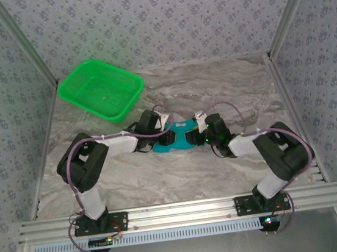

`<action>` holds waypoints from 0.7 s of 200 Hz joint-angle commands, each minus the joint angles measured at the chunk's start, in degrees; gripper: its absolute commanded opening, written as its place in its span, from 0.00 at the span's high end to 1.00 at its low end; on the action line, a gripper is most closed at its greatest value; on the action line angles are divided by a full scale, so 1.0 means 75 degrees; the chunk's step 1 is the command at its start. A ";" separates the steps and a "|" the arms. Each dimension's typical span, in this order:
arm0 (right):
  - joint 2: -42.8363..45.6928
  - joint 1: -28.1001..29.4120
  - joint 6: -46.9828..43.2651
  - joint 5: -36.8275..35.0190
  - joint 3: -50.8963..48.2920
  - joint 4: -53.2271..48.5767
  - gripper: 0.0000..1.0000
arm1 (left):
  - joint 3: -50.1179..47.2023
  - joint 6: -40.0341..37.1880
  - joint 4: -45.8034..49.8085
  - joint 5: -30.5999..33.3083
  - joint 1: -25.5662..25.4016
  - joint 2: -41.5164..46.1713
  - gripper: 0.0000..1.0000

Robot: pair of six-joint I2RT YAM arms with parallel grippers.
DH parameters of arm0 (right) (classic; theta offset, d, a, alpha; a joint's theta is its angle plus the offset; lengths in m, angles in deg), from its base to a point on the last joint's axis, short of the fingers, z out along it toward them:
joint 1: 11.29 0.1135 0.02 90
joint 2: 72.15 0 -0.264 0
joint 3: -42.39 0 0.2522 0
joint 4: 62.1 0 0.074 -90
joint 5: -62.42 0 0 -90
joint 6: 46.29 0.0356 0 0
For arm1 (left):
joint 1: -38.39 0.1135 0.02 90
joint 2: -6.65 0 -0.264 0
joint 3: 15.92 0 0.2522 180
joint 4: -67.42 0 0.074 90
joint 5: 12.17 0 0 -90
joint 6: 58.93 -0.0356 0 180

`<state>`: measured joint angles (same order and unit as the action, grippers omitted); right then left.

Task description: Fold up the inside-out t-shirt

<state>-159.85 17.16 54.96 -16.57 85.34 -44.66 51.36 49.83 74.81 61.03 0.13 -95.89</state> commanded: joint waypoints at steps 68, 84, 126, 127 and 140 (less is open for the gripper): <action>0.4123 -0.3707 -0.0141 0.0697 0.0438 -0.3678 0.00 | -0.0401 -0.1082 0.2160 0.1856 0.1468 0.4117 0.00; 0.4254 -0.3976 -0.0396 -0.0131 0.0023 -0.3390 0.00 | -0.1147 -0.1509 0.2036 0.3096 0.1802 0.4636 0.00; 0.3625 -0.4283 -0.0671 -0.1736 -0.0942 -0.1746 0.00 | -0.2559 -0.1993 0.0741 0.3593 0.2901 0.4837 0.00; 0.3575 -0.4284 -0.0699 -0.1742 -0.0952 -0.1682 0.00 | -0.2580 -0.1996 0.0684 0.3608 0.2911 0.4842 0.00; 0.2849 -0.4357 -0.0823 -0.1782 -0.1165 -0.0569 0.00 | -0.2801 -0.2030 0.0170 0.3730 0.3019 0.4994 0.00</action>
<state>-132.46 -14.64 51.88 -24.18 78.72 -61.87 31.16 37.51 84.38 85.95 21.18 -60.31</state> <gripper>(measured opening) 0.997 0.997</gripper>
